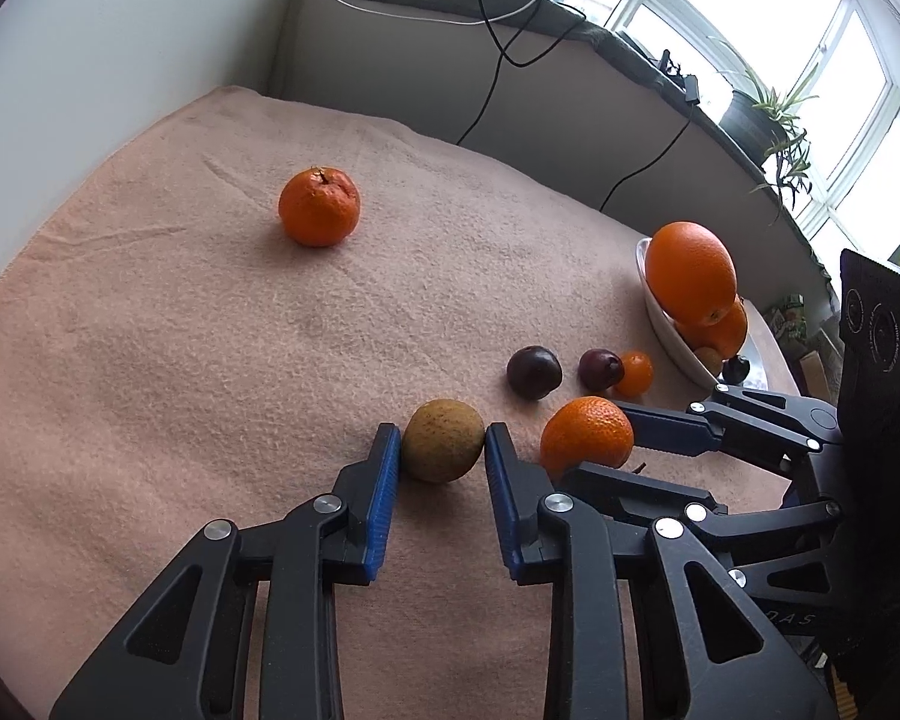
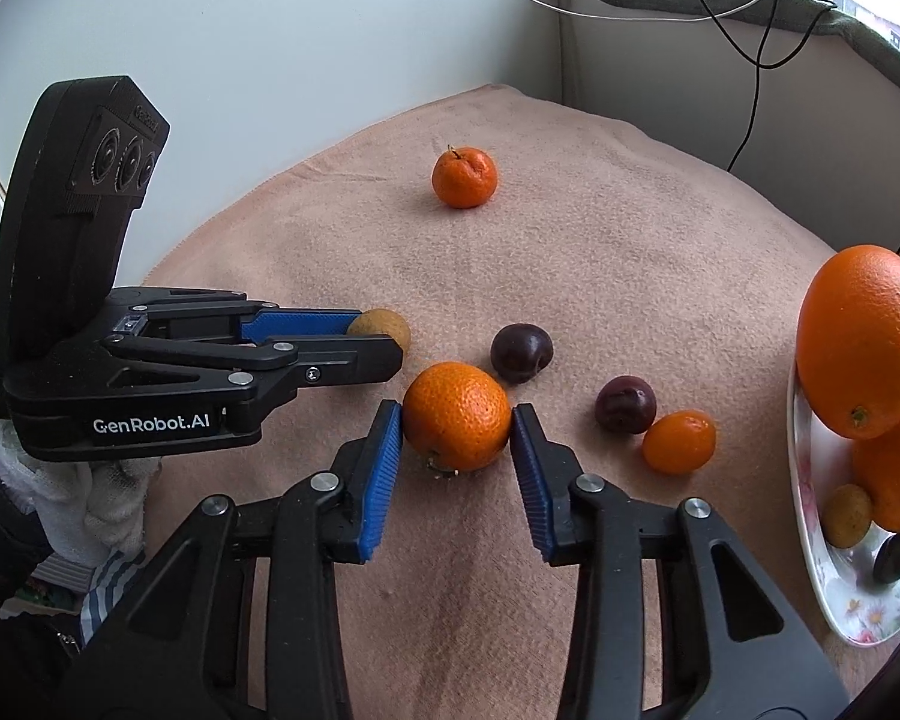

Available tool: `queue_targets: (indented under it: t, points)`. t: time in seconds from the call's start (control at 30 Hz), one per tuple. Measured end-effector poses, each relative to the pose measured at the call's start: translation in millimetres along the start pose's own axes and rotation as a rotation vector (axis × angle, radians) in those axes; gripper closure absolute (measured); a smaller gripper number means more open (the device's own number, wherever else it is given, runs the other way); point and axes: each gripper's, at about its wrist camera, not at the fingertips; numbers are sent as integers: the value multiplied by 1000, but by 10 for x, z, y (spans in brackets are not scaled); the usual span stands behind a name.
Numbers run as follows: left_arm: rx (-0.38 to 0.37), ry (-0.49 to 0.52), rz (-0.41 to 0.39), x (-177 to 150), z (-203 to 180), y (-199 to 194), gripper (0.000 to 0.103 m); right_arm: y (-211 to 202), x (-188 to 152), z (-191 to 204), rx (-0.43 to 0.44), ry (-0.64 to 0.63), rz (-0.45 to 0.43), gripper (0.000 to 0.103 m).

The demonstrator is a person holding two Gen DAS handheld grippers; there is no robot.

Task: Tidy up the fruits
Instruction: 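Carry the mandarin and kiwi to the plate and open both tools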

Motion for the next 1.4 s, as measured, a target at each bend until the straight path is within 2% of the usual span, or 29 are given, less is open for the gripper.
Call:
queue_targets:
  t: [0.47,1.0,1.4]
  points:
    - [-58,36,-24,38,-341,-7,76,-425,-176,-368,-50,90,-53,64]
    - [-149,107,-10,80,-918,216,76,-1005,-560,-1097,-188,231,-105,64]
    - [-214,172,20,120,-1385,462,76,-1165,-750,-1525,-274,304,-107,64]
Point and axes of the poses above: each gripper's, at about its wrist camera, not at the fingertips, and y roughly the way its jaws point, z to its left, x to its top, and after that the axes turned 11 degrees about -x, right-handed
